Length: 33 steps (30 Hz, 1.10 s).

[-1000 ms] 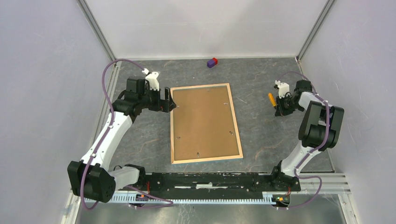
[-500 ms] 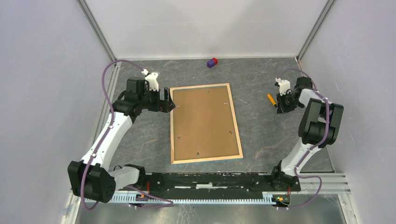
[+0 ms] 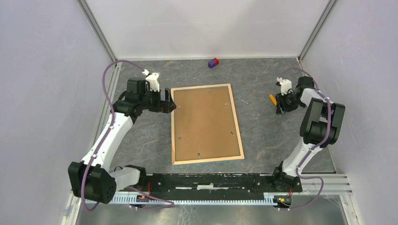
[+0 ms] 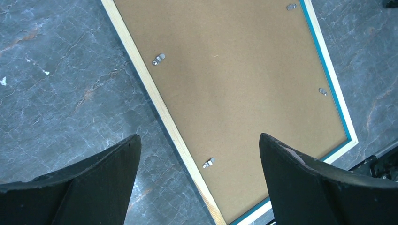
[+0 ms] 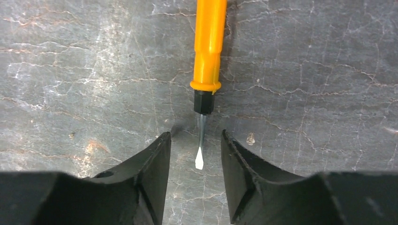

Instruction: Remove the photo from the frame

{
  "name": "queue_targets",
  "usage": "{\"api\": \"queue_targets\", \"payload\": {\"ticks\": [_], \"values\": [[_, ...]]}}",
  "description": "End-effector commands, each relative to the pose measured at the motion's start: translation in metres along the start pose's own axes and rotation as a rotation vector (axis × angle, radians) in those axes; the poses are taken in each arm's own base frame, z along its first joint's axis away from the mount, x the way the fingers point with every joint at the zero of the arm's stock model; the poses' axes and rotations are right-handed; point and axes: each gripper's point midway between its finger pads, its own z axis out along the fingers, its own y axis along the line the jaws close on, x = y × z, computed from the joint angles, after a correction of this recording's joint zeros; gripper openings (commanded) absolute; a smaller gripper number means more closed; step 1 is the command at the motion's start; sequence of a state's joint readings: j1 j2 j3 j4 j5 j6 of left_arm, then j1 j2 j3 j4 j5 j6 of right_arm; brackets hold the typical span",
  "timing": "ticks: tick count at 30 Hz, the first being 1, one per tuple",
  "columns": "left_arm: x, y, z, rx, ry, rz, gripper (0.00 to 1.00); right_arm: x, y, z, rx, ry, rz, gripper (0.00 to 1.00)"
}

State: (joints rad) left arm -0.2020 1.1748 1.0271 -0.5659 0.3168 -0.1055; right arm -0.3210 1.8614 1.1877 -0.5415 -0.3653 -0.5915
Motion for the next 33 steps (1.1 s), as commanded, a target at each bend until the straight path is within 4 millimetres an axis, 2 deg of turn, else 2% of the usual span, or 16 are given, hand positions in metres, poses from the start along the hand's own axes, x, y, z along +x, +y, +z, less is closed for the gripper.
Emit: {"api": "queue_targets", "payload": {"ticks": [1, 4, 8, 11, 15, 18, 20, 22, 23, 24, 27, 30, 33], "values": [[-0.011, -0.017, -0.007, 0.091, -0.03, 0.028, 1.0, -0.028, 0.006, -0.021, -0.026, -0.101, -0.025, 0.51], [-0.001, -0.04, -0.01, 0.199, 0.015, 0.141, 1.0, -0.05, 0.02, -0.041, -0.071, -0.186, -0.05, 0.54], [0.026, -0.064, -0.007, 0.239, 0.117, 0.372, 1.0, -0.076, 0.042, -0.071, -0.107, -0.274, -0.113, 0.56], [0.048, -0.09, -0.004, 0.311, 0.2, 0.487, 1.0, -0.087, 0.061, -0.093, -0.124, -0.347, -0.154, 0.61], [0.074, -0.138, -0.004, 0.44, 0.257, 0.651, 1.0, -0.092, 0.087, -0.113, -0.151, -0.42, -0.207, 0.68], [0.097, -0.172, 0.002, 0.491, 0.286, 0.808, 0.98, -0.098, 0.097, -0.132, -0.122, -0.474, -0.244, 0.71], [0.116, -0.192, 0.01, 0.524, 0.326, 0.889, 0.95, -0.103, 0.1, -0.145, -0.083, -0.515, -0.26, 0.76], [0.136, -0.213, 0.015, 0.561, 0.368, 0.965, 0.87, -0.109, 0.106, -0.16, -0.066, -0.574, -0.296, 0.88], [0.145, -0.222, 0.02, 0.572, 0.39, 0.995, 0.86, -0.112, 0.111, -0.167, -0.067, -0.605, -0.309, 0.95], [0.152, -0.228, 0.025, 0.574, 0.4, 1.013, 0.86, -0.114, 0.114, -0.173, -0.061, -0.635, -0.303, 0.98], [0.166, -0.249, 0.037, 0.568, 0.405, 1.059, 0.82, -0.118, 0.123, -0.178, -0.101, -0.68, -0.229, 0.98], [0.176, -0.265, 0.05, 0.555, 0.407, 1.082, 0.78, -0.114, 0.134, -0.17, -0.186, -0.667, -0.176, 0.98], [0.188, -0.273, 0.061, 0.527, 0.419, 1.114, 0.73, -0.106, 0.145, -0.161, -0.29, -0.628, -0.163, 0.98]]}}
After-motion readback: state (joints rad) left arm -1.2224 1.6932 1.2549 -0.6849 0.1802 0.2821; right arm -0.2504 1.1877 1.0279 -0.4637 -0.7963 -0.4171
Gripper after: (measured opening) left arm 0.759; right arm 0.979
